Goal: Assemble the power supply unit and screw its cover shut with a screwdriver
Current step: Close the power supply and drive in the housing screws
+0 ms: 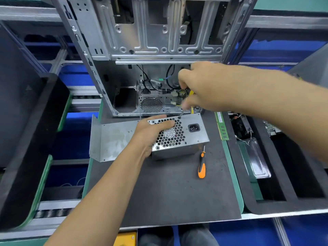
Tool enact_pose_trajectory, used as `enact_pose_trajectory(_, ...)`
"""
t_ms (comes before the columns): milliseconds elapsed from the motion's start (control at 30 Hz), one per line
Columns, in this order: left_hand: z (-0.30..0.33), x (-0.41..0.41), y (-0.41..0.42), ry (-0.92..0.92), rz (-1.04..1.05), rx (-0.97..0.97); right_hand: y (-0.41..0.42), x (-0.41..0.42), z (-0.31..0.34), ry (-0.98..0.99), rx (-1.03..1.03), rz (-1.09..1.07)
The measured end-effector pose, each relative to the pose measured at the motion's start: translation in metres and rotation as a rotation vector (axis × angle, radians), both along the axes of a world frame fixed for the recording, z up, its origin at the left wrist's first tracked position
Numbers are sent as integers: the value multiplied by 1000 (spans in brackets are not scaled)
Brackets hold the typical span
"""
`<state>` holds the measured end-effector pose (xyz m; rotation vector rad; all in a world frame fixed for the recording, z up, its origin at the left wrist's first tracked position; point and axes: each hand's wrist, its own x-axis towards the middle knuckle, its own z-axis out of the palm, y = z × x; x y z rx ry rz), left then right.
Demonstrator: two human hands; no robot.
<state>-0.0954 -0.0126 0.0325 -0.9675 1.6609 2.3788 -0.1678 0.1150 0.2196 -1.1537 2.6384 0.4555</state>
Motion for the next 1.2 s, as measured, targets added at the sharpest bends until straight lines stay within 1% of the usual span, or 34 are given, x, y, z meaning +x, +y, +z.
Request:
enact_pose_trajectory(33,0,0,0,1,-7,-15,1,-2,4,-25,22,45)
enact_pose_trajectory(133,-1,0,2,1,-26,-52,2,-7,5,99,59,172)
enact_pose_trajectory(267,-1,-1,1,-11,5,-40,-2,-3,3,180,64,198)
enact_pose_trajectory(333,-1,-2,1,-11,6,-14,-1,-1,0,206,20,212)
enact_pose_trajectory(400,-1,-2,1,-15,-5,-10,2,-4,-2,165,-34,98)
enact_pose_trajectory(467,-1,-3,-1,-13,-1,5,8,-8,1,29,-35,-16)
enact_pose_trajectory(533,-1,-3,-2,-12,4,18,11,-9,7,-116,-41,-10)
enact_pose_trajectory(567,-2,-2,-1,-12,3,10,12,-9,8,-138,-41,37)
enact_pose_trajectory(667,-2,-1,2,-7,-4,-33,7,-7,11,-67,-19,130)
enact_pose_trajectory(800,-2,0,4,-3,1,-69,-5,0,5,141,-32,210)
enact_pose_trajectory(833,-2,1,4,-2,0,-73,-7,-1,1,165,-47,181)
enact_pose_trajectory(900,-1,0,4,-2,13,-64,-8,-7,1,116,-52,19)
enact_pose_trajectory(967,2,0,1,-5,27,-28,-2,-10,5,-16,37,-94)
enact_pose_trajectory(1000,4,-1,0,-5,24,-16,2,-11,7,-86,53,-94)
enact_pose_trajectory(1067,4,-1,-1,-11,16,-16,7,-12,9,-151,5,8)
enact_pose_trajectory(1133,3,0,1,-18,31,-22,7,-12,9,-134,-52,107)
enact_pose_trajectory(1200,2,2,5,-35,60,4,4,-13,13,-78,-48,113)
